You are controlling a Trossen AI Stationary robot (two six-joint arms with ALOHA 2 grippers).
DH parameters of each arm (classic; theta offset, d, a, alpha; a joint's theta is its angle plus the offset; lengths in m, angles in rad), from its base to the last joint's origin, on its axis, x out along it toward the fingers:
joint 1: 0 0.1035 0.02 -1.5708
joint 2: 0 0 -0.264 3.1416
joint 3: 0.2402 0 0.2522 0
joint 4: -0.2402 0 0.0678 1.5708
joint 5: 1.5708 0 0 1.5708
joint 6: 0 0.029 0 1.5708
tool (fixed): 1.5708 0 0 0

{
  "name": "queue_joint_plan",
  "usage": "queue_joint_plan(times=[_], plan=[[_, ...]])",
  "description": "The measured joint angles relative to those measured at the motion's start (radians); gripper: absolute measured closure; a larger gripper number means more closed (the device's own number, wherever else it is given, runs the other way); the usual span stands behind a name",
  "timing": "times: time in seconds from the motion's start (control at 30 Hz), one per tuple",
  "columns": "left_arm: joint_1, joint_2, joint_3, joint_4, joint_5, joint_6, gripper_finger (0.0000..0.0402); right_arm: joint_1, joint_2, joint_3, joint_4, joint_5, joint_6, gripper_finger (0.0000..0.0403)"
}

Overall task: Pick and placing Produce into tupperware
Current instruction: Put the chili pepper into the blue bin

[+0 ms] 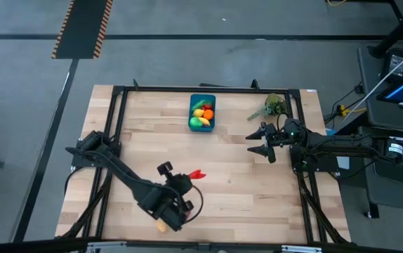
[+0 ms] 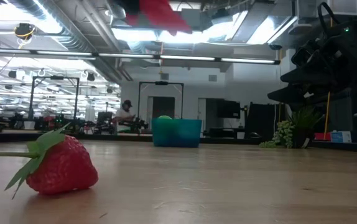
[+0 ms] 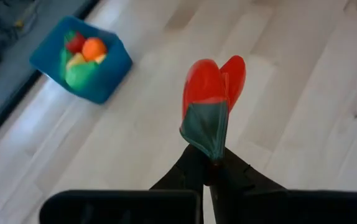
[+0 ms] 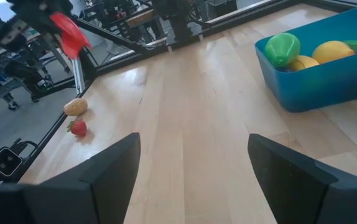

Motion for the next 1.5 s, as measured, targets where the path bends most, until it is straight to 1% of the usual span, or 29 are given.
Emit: queue_joint_plan(times=[0.1, 0.17, 0.27, 0.33, 0.4, 0.57, 0.73, 0.83, 0.9, 1.0, 1.13, 1.23, 1.4, 1.5], plan=[[-0.029, -0.013, -0.002, -0.017, -0.063, -0.028, 0.0398, 0.0, 0.0, 0.0, 0.0, 0.0, 0.0, 0.0104], [-0.051, -0.031, -0.025, -0.016, -0.115, -0.065, 0.0399, 0.0, 0.0, 0.0, 0.0, 0.0, 0.0, 0.0104], [-0.087, -0.045, -0.078, -0.009, -0.184, -0.152, 0.0399, 0.0, 0.0, 0.0, 0.0, 0.0, 0.0, 0.0104], [-0.112, -0.045, -0.122, 0.005, -0.211, -0.209, 0.0399, 0.0, 0.0, 0.0, 0.0, 0.0, 0.0, 0.0104], [-0.133, -0.045, -0.172, 0.047, -0.25, -0.263, 0.0399, 0.0, 0.0, 0.0, 0.0, 0.0, 0.0, 0.0104], [-0.152, -0.045, -0.297, 0.169, -0.317, -0.332, 0.04, 0.0, 0.0, 0.0, 0.0, 0.0, 0.001, 0.0104], [-0.146, -0.045, -0.35, 0.262, -0.32, -0.33, 0.04, 0.0, 0.0, 0.0, 0.0, 0.0, 0.004, 0.0104], [-0.146, -0.045, -0.366, 0.307, -0.32, -0.3, 0.04, 0.0, 0.0, 0.0, 0.0, 0.0, 0.004, 0.0104], [-0.146, -0.045, -0.38, 0.366, -0.321, -0.28, 0.04, 0.0, 0.0, 0.0, 0.0, 0.0, 0.004, 0.0104], [-0.146, -0.045, -0.422, 0.487, -0.314, -0.209, 0.0401, 0.0, 0.0, 0.0, 0.0, 0.0, 0.003, 0.0104], [-0.139, -0.045, -0.479, 0.685, -0.292, -0.073, 0.0401, 0.0, 0.0, 0.0, 0.0, 0.0, 0.004, 0.0104], [-0.118, -0.045, -0.51, 0.826, -0.228, 0.047, 0.0401, 0.0, 0.0, 0.0, 0.0, 0.0, 0.004, 0.0104], [-0.052, -0.045, -0.561, 1.097, -0.107, 0.314, 0.0401, 0.0, 0.0, 0.0, 0.0, -0.001, 0.004, 0.0104], [0.002, -0.045, -0.58, 1.204, -0.03, 0.432, 0.0401, 0.0, 0.0, 0.0, 0.0, -0.001, 0.009, 0.0104]])
